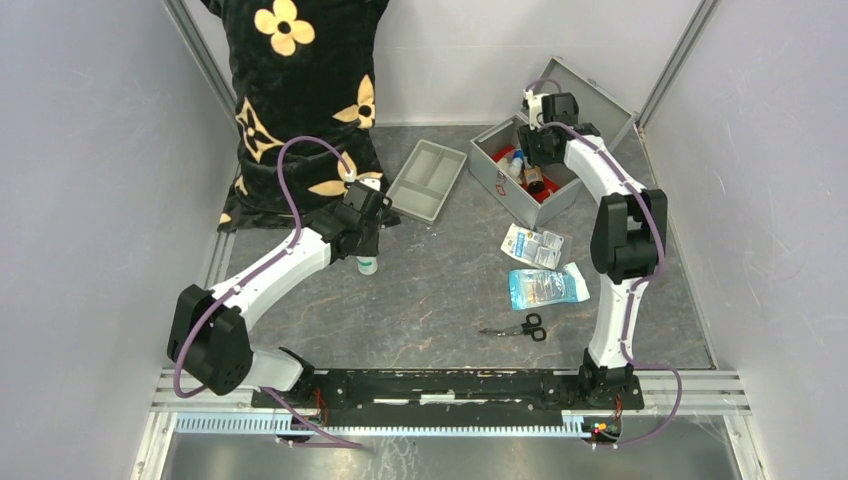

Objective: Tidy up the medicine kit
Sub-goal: Pick up the pill bottle from the medicine box.

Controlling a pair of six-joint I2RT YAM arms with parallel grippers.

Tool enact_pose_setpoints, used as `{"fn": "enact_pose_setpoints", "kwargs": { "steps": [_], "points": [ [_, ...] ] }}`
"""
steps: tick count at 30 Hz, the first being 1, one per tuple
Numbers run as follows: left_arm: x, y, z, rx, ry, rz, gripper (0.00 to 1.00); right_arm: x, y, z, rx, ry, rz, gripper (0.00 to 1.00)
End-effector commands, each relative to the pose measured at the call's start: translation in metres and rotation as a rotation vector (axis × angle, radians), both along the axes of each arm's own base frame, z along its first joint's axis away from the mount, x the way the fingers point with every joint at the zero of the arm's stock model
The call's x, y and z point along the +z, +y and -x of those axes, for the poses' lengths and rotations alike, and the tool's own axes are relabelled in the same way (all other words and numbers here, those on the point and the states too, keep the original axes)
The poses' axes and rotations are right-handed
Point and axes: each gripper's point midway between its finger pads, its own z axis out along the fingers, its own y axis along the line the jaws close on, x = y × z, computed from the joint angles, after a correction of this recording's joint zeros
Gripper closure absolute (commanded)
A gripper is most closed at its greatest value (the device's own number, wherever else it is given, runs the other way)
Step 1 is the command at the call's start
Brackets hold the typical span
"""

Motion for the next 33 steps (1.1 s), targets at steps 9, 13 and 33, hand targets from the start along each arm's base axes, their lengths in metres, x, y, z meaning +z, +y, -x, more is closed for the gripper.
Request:
{"fn": "enact_pose_setpoints", "kwargs": {
  "steps": [9, 13, 33],
  "points": [
    [0.008, -0.001, -0.003, 0.003, -0.035, 0.029, 0.97, -0.03, -0.003, -0.017, 0.002, -0.005, 0.044, 0.43],
    [0.007, -0.001, -0.003, -0.001, -0.032, 0.024, 0.97, -0.045, -0.003, -0.018, -0.004, 0.014, 0.046, 0.43],
    [0.009, 0.005, -0.005, 0.008, -0.036, -0.006, 0.98, -0.034, -0.014, -0.018, -0.064, -0.082, 0.067, 0.76]
  ]
}}
